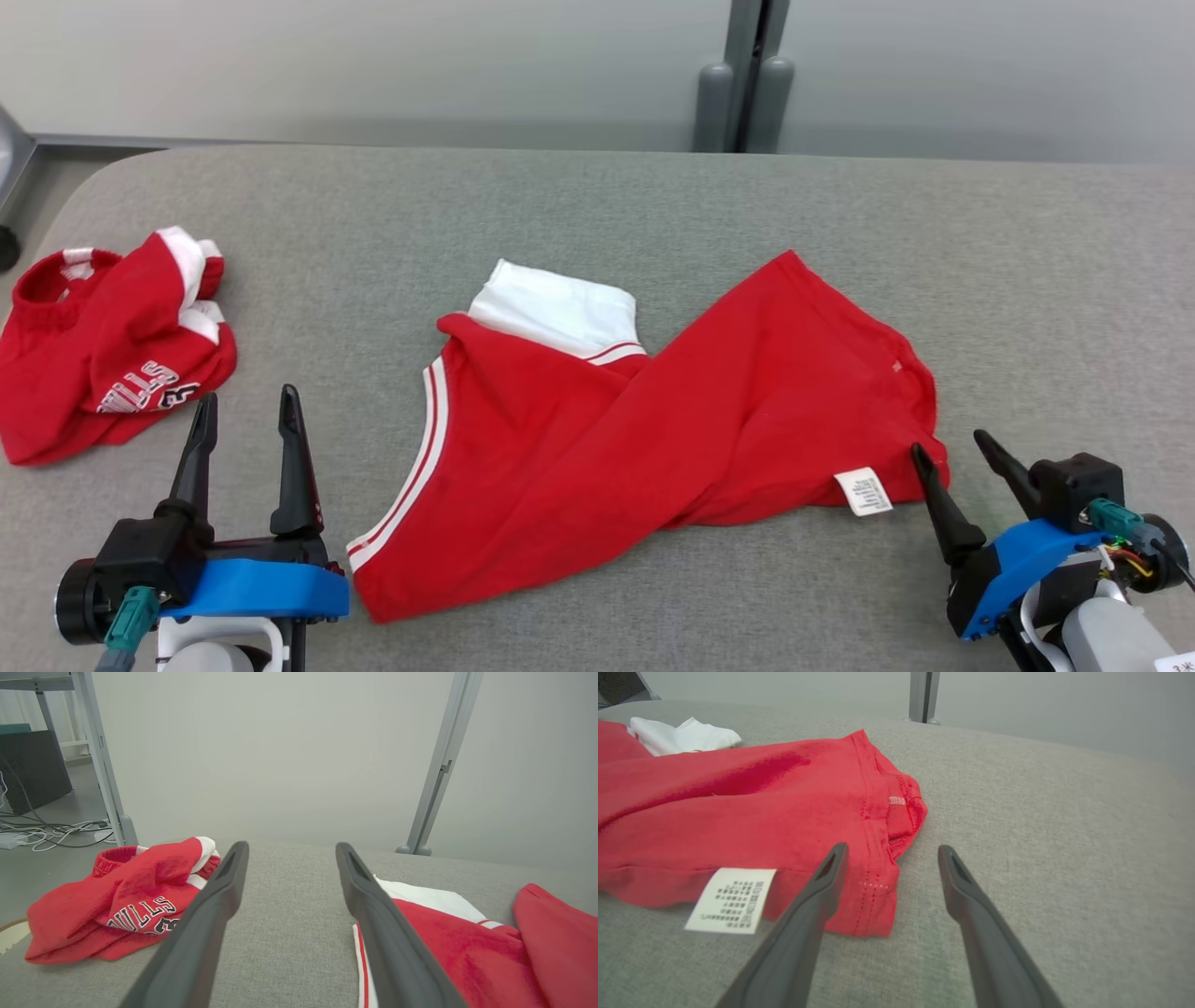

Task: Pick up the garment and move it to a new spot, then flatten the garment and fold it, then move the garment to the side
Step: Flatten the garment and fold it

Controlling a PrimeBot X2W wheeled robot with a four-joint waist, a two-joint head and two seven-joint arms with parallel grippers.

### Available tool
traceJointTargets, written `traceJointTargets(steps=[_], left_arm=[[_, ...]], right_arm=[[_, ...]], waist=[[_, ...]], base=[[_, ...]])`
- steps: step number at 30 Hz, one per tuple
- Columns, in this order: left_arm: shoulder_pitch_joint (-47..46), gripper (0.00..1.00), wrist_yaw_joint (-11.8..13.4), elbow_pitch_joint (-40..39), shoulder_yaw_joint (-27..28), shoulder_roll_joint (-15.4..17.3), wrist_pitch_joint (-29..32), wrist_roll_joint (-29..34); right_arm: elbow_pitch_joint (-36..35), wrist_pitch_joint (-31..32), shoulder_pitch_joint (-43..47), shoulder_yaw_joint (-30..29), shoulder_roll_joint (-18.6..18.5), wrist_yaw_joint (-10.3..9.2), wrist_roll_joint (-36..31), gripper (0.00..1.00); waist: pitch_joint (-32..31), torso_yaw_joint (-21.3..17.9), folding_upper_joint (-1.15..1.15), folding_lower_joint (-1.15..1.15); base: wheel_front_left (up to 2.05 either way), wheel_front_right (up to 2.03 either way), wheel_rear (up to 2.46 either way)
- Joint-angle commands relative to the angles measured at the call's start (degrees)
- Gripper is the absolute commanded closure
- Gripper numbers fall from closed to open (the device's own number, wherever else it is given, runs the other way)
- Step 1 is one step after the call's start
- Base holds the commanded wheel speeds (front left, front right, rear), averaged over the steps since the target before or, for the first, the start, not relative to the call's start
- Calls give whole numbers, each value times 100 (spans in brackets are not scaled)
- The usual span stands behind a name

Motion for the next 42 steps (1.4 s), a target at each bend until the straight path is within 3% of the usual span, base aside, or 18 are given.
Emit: traceJointTargets(steps=[1, 4, 5, 6, 7, 16, 23, 30, 31, 32, 33, 42], left_arm=[[-85, 0, -10, -3, 0, 0, -26, -39], [-108, 0, -10, 0, -12, -3, -26, -35], [-107, 0, -10, 2, -29, -3, -26, -31], [-106, 0, -10, 4, -38, -4, -26, -26], [-101, 0, -10, 7, -42, -3, -26, -24], [49, 0, -9, 50, 64, -5, -26, -3], [104, 0, -9, 33, 46, -5, -26, -14], [123, 0, -9, 8, 62, -5, -26, -36], [121, 0, -9, 12, 54, -5, -26, -35], [118, 0, -9, 17, 55, -5, -26, -36], [109, 0, -9, 20, 52, -6, -26, -39], [20, 0, -9, 47, 8, -6, -26, -14]], right_arm=[[41, -38, -67, 26, -9, 1, 37, 0], [425, -88, -200, 147, -17, 1, 150, 0], [545, -105, -239, 197, -14, 1, 204, 8], [637, -123, -275, 255, -8, 1, 269, 72], [731, -150, -304, 306, 7, 1, 350, 100], [733, -581, -79, 398, -44, 1, 659, 100], [-462, -697, 660, 133, 22, 1, 711, 100], [-1339, -178, 1610, -58, 74, 1, 799, 100], [-1403, -126, 1664, -102, 77, 1, 765, 91], [-1480, -101, 1685, -148, 80, 1, 708, 38], [-1552, -78, 1686, -183, 90, 1, 655, 0], [-1807, 308, 1044, -140, -32, 1, 352, 0]], waist=[[56, 65, 0, 0], [110, 157, 0, 0], [121, 181, 0, 0], [127, 201, 0, 0], [128, 210, 0, 0], [-80, 36, 0, 0], [-173, -183, 0, 0], [-139, -336, 0, 0], [-133, -346, 0, 0], [-125, -357, 0, 0], [-116, -365, 0, 0], [-117, -325, 0, 0]], base=[[0, 0, 0], [0, 0, 0], [0, 0, 0], [0, 0, 0], [0, 0, 0], [0, 0, 0], [0, 0, 0], [0, 0, 0], [0, 0, 0], [0, 0, 0], [0, 0, 0], [0, 0, 0]])
